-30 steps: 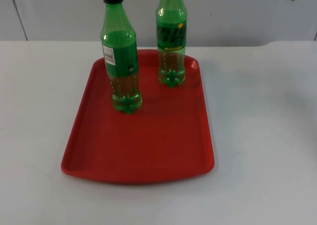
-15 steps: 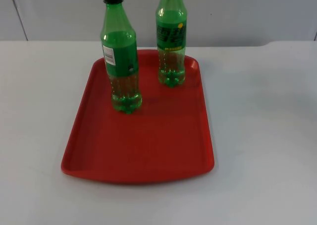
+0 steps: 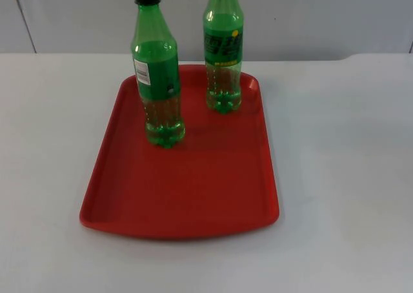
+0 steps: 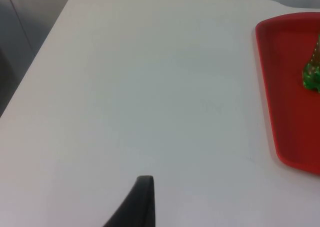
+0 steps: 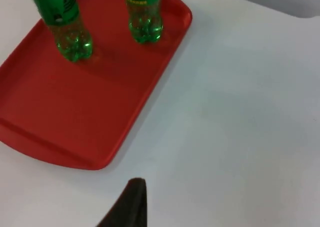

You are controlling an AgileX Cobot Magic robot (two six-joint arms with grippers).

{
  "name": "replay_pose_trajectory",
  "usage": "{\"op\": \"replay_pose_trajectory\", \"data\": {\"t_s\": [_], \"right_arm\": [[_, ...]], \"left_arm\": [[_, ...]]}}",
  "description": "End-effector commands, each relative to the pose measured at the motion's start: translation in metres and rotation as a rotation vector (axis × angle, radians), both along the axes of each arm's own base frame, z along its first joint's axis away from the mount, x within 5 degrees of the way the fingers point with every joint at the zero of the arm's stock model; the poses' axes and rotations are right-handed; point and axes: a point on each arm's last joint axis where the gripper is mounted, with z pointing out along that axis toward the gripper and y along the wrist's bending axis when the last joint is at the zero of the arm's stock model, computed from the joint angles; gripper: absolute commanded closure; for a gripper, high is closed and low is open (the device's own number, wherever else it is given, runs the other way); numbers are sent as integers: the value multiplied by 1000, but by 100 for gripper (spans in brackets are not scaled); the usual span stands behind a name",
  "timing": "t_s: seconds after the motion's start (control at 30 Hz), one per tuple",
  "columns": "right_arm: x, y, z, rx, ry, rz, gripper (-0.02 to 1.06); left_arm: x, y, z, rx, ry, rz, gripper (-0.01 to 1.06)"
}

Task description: Place the bottle upright on the tray.

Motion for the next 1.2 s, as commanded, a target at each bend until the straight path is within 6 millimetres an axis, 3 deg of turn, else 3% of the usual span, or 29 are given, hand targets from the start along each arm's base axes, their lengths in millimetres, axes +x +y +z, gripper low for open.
{"op": "replay_pose_trajectory", "data": {"t_s": [0.0,0.1,0.27,0.63,1.17], "right_arm": [[-13,-3,0,7,-44,3,-1],[-38,-10,-7,19,-89,1,-1],[-64,-17,-16,25,-141,-6,-1],[-108,-44,-27,69,-234,-226,-1],[-174,-63,-34,113,-385,-249,-1]], "left_arm": [[0,0,-1,-2,-1,-10,0],[0,0,-1,-2,-1,-10,0],[0,0,-1,-2,-1,-10,0],[0,0,-1,-2,-1,-10,0],[0,0,-1,-2,-1,-10,0]]}}
